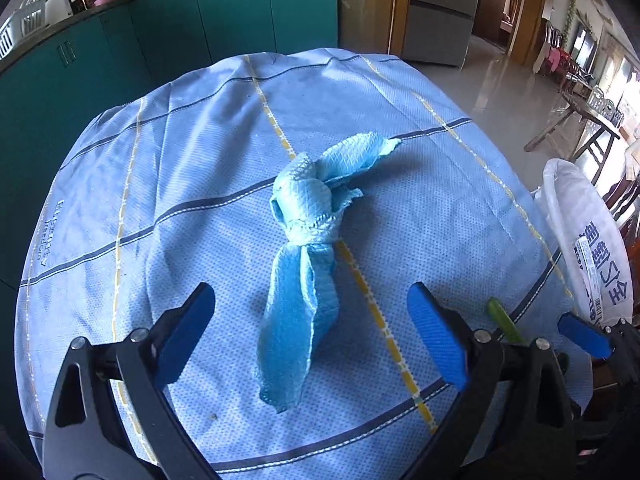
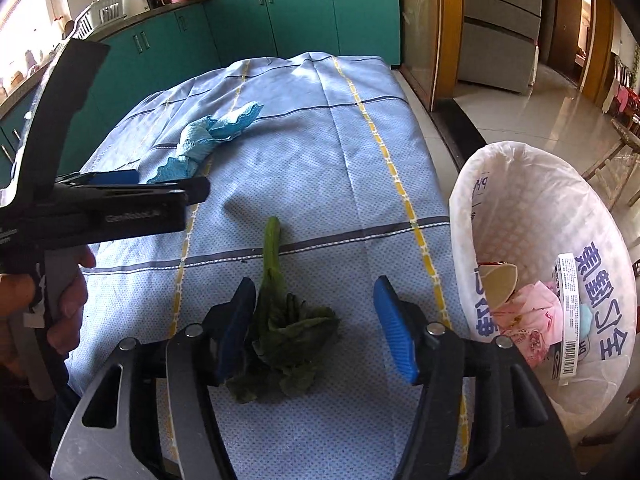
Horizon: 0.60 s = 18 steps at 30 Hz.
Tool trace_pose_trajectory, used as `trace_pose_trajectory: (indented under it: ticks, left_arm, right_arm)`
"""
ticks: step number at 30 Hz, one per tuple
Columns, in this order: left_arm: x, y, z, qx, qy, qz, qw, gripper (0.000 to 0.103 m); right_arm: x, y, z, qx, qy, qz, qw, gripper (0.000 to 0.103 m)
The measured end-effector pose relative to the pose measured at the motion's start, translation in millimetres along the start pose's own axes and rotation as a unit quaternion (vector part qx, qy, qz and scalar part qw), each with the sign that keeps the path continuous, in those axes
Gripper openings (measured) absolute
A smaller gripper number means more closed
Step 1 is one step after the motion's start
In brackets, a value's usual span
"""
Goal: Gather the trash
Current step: 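Grasp the blue cloth rag with the left tool while the right tool holds the vegetable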
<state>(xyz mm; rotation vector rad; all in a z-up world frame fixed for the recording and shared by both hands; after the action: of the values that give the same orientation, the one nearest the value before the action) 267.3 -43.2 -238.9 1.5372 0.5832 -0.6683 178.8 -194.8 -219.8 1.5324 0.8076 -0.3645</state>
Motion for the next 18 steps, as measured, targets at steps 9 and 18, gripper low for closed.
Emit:
trace_pose_trajectory:
  ticks: [9,18]
  left_arm:
    - [2,-1,-3,-0.016,-0.022,0.012,0.9996,0.037]
    - [-20,-20,-28,-0.046,-0.029,0.009,0.9985,0.011]
  right_arm:
    - [5,-3,-8,-0.025,-0.008,0.002,1.0,0.07]
    - [11,-2,-16,-0.041,-0.02,0.003,0.999,0.074]
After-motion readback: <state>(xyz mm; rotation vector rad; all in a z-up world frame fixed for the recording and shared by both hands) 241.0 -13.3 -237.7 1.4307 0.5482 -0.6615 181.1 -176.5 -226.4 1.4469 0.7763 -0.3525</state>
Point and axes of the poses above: each gripper's, at about its wrist camera, not at the fingertips, and x roughly the way its jaws point, z to its right, y to its top, the point moved 3 cm from there along x, roughly the way its jaws point, and after that the axes turned 12 degrees about z, right-handed, at the moved point
